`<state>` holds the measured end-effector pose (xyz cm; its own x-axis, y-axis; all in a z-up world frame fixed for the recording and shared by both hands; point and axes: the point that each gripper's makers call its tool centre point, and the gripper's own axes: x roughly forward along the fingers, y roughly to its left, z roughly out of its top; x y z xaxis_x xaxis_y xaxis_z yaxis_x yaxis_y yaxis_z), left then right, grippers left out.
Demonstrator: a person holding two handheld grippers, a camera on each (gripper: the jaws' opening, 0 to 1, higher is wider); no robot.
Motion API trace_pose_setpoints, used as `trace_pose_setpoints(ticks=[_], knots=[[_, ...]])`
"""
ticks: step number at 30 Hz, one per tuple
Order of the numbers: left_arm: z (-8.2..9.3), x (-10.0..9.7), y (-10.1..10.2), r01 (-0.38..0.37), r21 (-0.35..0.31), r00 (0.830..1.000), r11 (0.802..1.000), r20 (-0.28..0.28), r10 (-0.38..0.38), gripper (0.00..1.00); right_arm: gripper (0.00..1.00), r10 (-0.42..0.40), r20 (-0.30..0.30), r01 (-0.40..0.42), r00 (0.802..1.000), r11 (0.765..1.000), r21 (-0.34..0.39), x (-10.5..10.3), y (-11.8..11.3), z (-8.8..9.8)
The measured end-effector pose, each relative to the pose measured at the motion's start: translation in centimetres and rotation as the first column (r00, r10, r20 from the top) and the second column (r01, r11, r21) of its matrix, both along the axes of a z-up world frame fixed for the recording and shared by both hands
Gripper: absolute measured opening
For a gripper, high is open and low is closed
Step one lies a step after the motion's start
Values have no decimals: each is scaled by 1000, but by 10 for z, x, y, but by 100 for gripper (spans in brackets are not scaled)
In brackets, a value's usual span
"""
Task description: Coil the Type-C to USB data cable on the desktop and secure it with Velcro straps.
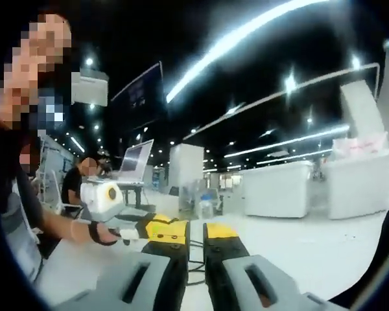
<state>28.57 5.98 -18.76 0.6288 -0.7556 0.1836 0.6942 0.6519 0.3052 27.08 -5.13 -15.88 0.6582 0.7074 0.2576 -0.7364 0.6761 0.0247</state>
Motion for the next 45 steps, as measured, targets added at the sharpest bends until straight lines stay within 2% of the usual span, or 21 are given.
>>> trace_pose_setpoints(ticks=[1,3,5,8,11,13,15,18,19,23,26,32,40,45], knots=[[4,-1,1,-1,-9,1000,1000,8,1,4,8,-35,-6,35,999,999,4,8,-8,0],[17,-5,2,3,-31,999,1000,32,-2,4,10,-113,-6,112,994,990,-87,24,-17,-13],[23,-7,2,8,-44,999,999,43,-7,4,16,-104,-48,94,993,980,-174,34,-13,-36],[35,-13,-4,28,-61,998,998,65,-24,4,22,-80,-163,40,983,970,-238,45,-2,-71],[42,-18,-8,39,-64,996,997,86,-33,4,23,-94,-224,23,970,954,-299,56,3,-93],[46,-20,-8,41,-68,995,997,98,-34,4,23,-122,-251,37,960,947,-319,63,1,-101],[49,-22,-7,40,-74,994,996,106,-32,4,22,-129,-313,24,941,947,-319,65,0,-110],[50,-21,-6,39,-81,994,996,109,-30,4,22,-130,-418,-5,899,952,-307,63,0,-128],[51,-21,-6,40,-83,993,996,110,-31,4,22,-129,-437,-8,890,954,-299,63,-1,-131],[51,-22,-8,42,-88,993,995,111,-32,4,20,-136,-425,-4,895,950,-312,63,-2,-131],[51,-23,-8,44,-86,993,995,113,-34,4,14,-136,-434,-5,891,951,-309,62,-2,-131],[49,-23,-10,48,-84,993,995,108,-38,4,9,-144,-448,-16,882,942,-335,59,-1,-137],[44,-26,-9,45,-73,993,996,112,-36,4,9,-125,-509,-40,852,953,-301,52,-1,-139],[43,-24,-4,37,-81,994,996,106,-28,4,9,-94,-564,-59,820,968,-246,43,0,-139]])
